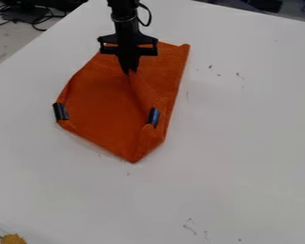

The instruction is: Unfold the cloth from left to right

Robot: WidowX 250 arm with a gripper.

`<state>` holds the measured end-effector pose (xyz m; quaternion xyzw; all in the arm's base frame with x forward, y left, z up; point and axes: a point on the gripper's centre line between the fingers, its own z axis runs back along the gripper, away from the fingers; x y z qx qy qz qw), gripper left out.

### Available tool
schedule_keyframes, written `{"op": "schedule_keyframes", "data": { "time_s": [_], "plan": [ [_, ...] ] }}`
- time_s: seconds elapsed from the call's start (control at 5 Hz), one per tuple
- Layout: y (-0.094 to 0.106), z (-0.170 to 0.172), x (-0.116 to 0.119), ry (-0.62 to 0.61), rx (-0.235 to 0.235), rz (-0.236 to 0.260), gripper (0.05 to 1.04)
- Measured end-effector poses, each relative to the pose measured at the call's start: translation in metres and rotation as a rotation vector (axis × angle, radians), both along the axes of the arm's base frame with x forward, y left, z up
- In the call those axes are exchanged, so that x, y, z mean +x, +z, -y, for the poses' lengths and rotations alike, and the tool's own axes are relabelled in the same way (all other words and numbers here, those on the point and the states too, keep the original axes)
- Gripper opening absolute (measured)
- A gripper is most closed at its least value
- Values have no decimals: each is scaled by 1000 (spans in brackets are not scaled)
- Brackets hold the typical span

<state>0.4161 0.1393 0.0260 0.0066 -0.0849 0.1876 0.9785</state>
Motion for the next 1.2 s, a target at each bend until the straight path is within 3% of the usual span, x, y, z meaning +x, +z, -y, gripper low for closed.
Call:
{"op": "schedule_keyframes", "data": {
  "time_s": [0.2, 0.4, 0.6, 0.8, 1.2],
  "plan": [
    [25, -1, 16, -45, 42, 33, 55],
    [45, 21, 34, -130, 59, 62, 55],
    [61, 59, 41, -202, 44, 95, 55],
    [63, 104, 30, -281, 0, 88, 55],
    [53, 173, 26, -436, -74, 72, 55]
  ]
}}
